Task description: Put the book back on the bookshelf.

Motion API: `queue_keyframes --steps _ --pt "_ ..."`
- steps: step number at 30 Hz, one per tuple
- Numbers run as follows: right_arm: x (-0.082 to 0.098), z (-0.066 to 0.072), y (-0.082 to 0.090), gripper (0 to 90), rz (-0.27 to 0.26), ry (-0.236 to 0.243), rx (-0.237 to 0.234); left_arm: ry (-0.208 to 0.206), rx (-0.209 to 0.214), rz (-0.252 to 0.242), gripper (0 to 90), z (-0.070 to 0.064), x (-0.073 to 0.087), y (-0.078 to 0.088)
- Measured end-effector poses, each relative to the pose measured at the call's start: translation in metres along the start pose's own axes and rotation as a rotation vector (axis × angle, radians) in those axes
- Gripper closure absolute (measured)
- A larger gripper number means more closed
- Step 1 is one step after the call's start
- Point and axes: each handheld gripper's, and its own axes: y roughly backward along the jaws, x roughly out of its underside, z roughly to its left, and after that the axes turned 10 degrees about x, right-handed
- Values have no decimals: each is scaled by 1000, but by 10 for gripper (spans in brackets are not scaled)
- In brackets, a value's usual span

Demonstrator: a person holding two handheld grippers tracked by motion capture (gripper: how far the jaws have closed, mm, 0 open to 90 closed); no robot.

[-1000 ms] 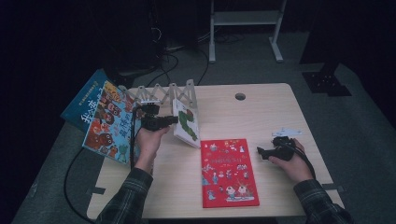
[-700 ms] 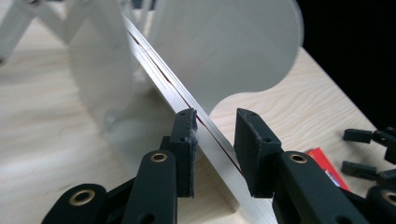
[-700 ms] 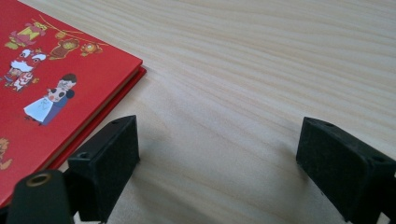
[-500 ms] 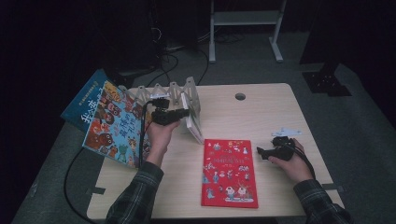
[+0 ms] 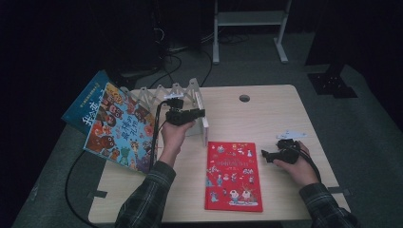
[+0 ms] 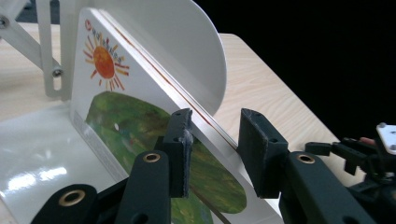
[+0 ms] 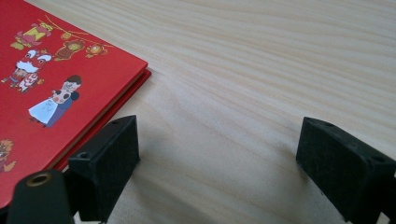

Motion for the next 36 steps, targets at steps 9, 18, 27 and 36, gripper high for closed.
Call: queue_keyframes --steps 9,18,27,36 --pt "0 0 0 119 2 3 -2 22 8 -16 596 7 4 9" --pt "0 1 1 119 1 3 -2 -14 -45 -12 574 8 0 2" --pt "0 1 1 119 1 3 -4 -2 -82 -22 575 15 -8 -3" --pt "1 2 1 119 1 4 -4 -26 -54 -38 573 8 -11 10"
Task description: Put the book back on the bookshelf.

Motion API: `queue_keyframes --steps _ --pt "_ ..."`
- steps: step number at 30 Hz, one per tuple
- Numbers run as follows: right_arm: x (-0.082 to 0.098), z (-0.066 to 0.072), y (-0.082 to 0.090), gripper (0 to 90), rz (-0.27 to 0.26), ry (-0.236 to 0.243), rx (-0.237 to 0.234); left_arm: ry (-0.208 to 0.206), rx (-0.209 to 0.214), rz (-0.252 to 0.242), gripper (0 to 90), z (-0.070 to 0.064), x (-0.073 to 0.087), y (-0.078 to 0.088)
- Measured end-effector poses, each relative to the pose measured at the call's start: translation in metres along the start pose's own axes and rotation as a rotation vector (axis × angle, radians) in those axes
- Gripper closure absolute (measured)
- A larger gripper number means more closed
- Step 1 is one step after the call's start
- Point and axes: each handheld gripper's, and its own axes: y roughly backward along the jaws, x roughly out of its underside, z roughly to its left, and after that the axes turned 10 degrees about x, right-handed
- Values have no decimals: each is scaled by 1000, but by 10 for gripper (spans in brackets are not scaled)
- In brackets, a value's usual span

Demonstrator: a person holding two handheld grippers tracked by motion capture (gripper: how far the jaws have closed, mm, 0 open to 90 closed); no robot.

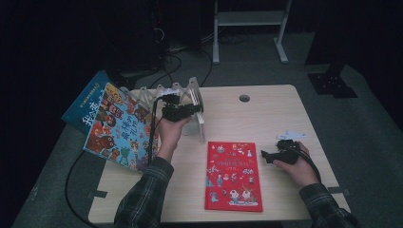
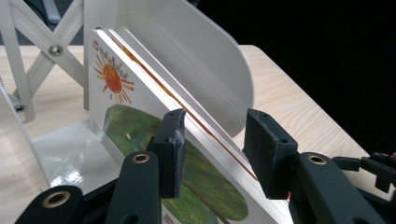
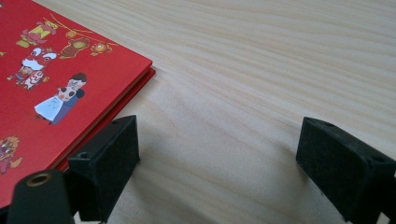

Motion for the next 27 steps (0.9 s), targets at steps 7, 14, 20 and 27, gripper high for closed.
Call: queue_keyframes --steps 7,14,20,27 --pt "1 1 1 133 -3 -1 -5 -60 21 32 531 -10 4 23" --pt "-1 -1 6 309 12 -11 -10 -116 27 81 522 -23 21 47" --pt "-6 -1 18 406 17 -75 -65 -134 23 171 553 -30 49 56" --pt "-8 13 33 501 54 -68 -165 -115 63 268 647 -33 82 56"
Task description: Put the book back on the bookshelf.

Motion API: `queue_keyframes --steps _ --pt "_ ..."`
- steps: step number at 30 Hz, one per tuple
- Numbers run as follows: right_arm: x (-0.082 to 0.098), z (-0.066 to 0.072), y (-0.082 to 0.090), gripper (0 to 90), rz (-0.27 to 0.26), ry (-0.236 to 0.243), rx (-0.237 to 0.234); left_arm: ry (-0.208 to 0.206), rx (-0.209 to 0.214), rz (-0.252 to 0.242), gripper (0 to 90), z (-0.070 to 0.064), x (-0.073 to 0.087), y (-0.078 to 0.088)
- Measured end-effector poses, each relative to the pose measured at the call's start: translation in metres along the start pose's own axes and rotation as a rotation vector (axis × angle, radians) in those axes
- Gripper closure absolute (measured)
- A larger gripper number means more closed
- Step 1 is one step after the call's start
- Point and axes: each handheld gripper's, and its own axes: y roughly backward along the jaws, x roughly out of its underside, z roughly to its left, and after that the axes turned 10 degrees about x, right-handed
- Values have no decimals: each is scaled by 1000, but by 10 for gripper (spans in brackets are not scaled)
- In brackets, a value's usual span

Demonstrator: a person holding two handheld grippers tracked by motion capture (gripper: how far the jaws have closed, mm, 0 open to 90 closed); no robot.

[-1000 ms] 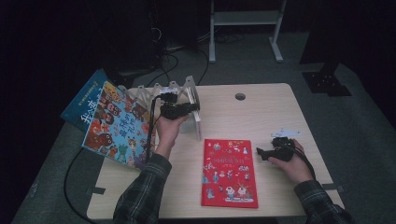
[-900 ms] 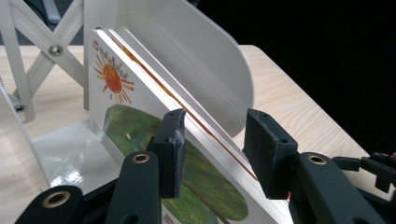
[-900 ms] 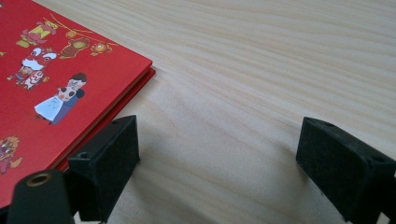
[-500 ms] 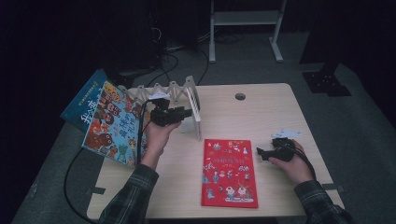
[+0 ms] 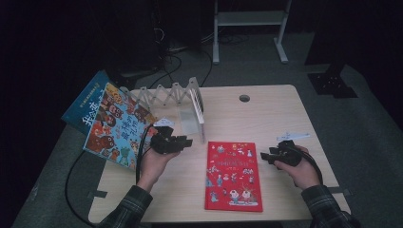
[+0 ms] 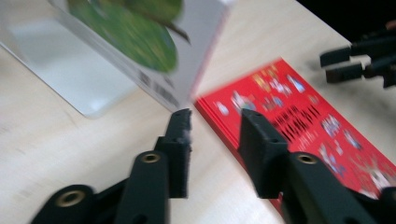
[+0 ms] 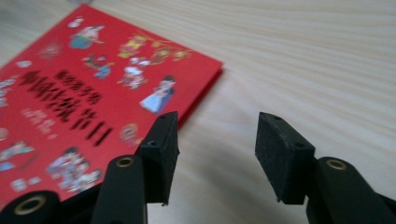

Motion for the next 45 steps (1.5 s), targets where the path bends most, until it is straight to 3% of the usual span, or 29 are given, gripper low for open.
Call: queue_keyframes --steps 4,8,16,23,26,35,45 --pt "0 4 4 568 35 -24 -70 -8 21 55 718 -7 11 -8" --pt "-2 9 3 628 90 -55 -149 -13 48 139 776 -12 19 -27" --pt "-3 12 -3 703 192 -137 -244 -37 109 281 778 -28 32 -67" --pt "-4 9 -6 729 228 -185 -246 -52 131 307 788 -32 33 -70" --pt "-4 4 -7 736 234 -216 -248 -30 146 295 787 -32 34 -71" --pt "-5 0 -15 727 269 -221 -248 -19 180 308 786 -33 35 -73" --pt "-5 -6 -18 734 295 -257 -288 -12 187 308 773 -32 36 -74"
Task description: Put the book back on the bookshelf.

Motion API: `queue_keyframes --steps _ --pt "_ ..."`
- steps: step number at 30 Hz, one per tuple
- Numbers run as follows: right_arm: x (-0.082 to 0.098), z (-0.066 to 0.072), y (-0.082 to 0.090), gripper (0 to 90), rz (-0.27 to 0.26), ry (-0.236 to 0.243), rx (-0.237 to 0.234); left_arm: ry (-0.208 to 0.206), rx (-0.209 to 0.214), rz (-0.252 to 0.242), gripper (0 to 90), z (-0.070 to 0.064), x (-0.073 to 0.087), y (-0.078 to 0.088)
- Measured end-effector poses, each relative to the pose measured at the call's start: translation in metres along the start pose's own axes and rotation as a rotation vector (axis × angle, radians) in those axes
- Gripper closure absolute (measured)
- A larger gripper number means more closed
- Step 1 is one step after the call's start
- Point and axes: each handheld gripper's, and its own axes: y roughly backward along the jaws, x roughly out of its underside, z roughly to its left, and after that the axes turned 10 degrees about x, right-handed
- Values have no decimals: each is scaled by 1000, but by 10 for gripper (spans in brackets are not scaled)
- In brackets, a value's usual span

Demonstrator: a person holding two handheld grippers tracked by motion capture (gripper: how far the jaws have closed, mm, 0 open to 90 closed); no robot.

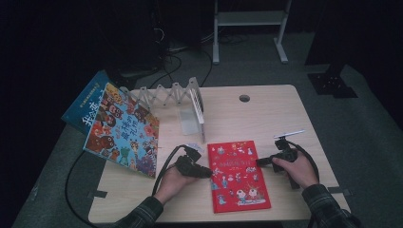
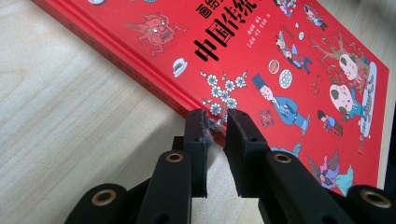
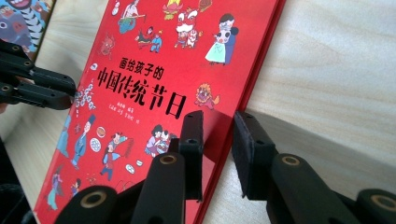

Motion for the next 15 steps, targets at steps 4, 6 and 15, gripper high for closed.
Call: queue_keyframes --steps 4,6,15 --pt "1 -3 -1 725 23 -28 -32 4 -1 -3 773 0 0 0" --pt "1 -4 -1 722 29 -30 -40 5 -1 -4 773 0 0 0" --pt "-2 -4 2 727 36 -31 -60 6 6 2 773 1 0 0"
